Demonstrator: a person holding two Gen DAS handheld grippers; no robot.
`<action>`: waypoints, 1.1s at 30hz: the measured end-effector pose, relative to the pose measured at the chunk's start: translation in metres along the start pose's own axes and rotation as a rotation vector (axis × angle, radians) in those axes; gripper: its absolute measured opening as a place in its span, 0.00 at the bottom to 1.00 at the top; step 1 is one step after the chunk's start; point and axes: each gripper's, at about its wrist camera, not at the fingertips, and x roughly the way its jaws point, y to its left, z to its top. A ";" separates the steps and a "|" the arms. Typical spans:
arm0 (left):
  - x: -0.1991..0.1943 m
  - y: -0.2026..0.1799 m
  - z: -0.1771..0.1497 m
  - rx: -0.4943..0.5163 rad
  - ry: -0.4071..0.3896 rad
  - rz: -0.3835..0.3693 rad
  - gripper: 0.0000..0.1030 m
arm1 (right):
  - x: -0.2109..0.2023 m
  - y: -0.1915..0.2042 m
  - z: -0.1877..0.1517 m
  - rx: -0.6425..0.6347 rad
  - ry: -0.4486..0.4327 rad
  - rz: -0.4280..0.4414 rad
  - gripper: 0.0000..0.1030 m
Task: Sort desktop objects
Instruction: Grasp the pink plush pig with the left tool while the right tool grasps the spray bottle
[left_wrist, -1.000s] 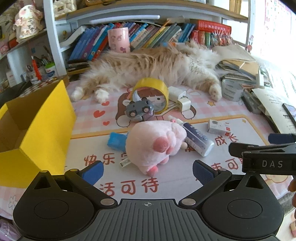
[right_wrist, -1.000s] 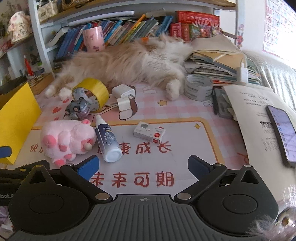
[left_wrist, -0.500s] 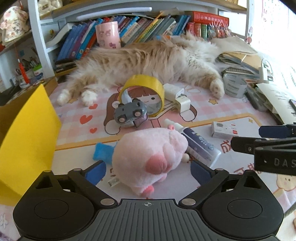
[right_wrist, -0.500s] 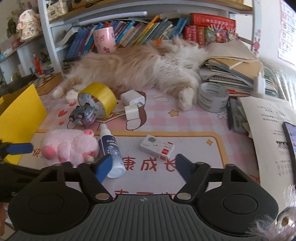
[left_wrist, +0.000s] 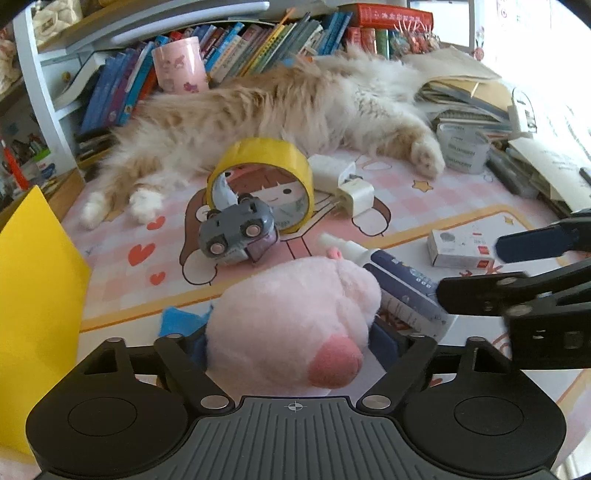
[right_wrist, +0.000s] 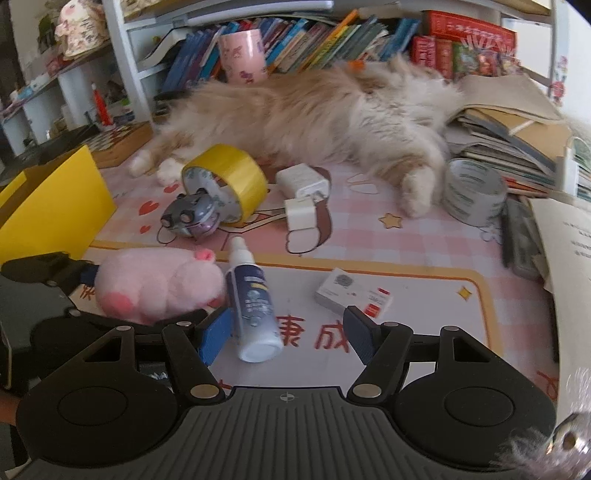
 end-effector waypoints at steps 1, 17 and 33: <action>-0.003 0.001 0.000 -0.013 0.001 -0.003 0.75 | 0.001 0.001 0.001 -0.004 0.003 0.005 0.61; -0.081 0.052 -0.028 -0.318 -0.043 0.046 0.74 | 0.052 0.018 0.019 -0.148 0.128 0.100 0.34; -0.104 0.056 -0.040 -0.363 -0.118 0.052 0.74 | 0.054 0.033 0.012 -0.155 0.124 0.069 0.29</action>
